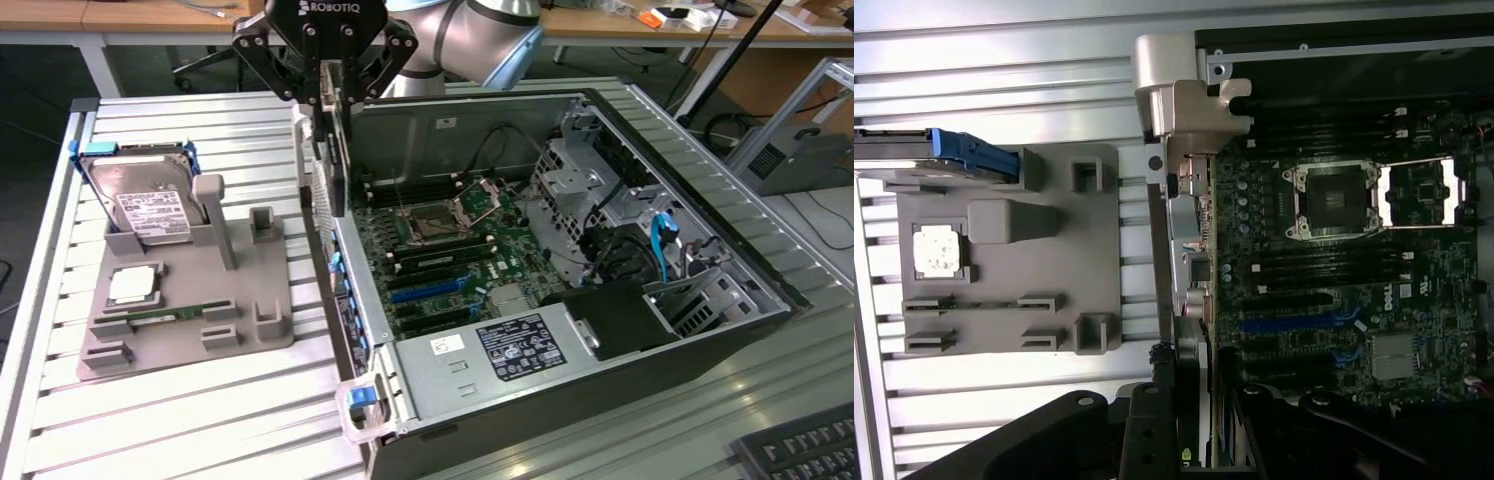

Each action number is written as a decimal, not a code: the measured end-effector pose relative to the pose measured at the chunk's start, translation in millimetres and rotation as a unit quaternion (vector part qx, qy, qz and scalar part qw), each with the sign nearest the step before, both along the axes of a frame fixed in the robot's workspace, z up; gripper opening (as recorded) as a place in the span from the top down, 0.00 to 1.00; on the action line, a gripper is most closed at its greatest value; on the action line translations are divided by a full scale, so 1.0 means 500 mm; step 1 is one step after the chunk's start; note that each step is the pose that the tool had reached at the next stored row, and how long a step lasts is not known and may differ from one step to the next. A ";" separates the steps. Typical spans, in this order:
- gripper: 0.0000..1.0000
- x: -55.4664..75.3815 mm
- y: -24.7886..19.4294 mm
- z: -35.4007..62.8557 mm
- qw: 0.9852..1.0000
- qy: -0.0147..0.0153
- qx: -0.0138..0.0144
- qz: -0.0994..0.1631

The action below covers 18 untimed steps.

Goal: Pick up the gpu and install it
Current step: 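Pick up the gpu and move the gpu toward the slot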

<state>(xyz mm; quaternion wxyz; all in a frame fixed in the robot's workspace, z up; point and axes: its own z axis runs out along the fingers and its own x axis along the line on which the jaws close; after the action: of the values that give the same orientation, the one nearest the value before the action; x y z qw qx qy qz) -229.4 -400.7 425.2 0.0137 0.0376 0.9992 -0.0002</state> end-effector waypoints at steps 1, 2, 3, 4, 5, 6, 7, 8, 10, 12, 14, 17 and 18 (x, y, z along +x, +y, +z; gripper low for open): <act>0.73 0.001 0.0000 0.000 1.000 0.000 0.000 0.000; 0.73 0.003 0.0000 0.000 1.000 0.000 0.000 0.000; 0.73 0.006 0.0000 0.000 1.000 0.000 -0.001 0.000; 0.73 0.007 0.0000 0.000 1.000 0.000 -0.001 0.000; 0.73 0.009 0.0000 0.000 1.000 0.000 -0.001 0.000; 0.73 0.011 0.0000 0.000 1.000 0.000 -0.001 0.000; 0.73 0.013 0.0000 0.000 1.000 0.000 -0.001 0.000; 0.73 0.014 0.0000 0.000 1.000 0.000 -0.001 0.000; 0.73 0.018 0.0000 0.000 1.000 0.000 -0.002 0.000; 0.73 0.022 0.0000 0.000 1.000 0.000 -0.002 0.000; 0.73 0.028 0.0000 -0.001 1.000 0.000 -0.002 0.000; 0.73 0.035 0.0000 -0.001 1.000 0.000 -0.002 0.000; 0.73 0.039 0.0000 -0.001 1.000 0.000 -0.003 0.000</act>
<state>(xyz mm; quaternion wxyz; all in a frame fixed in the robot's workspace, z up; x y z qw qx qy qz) -210.0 -400.7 424.7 0.0138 0.0376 0.9992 -0.0029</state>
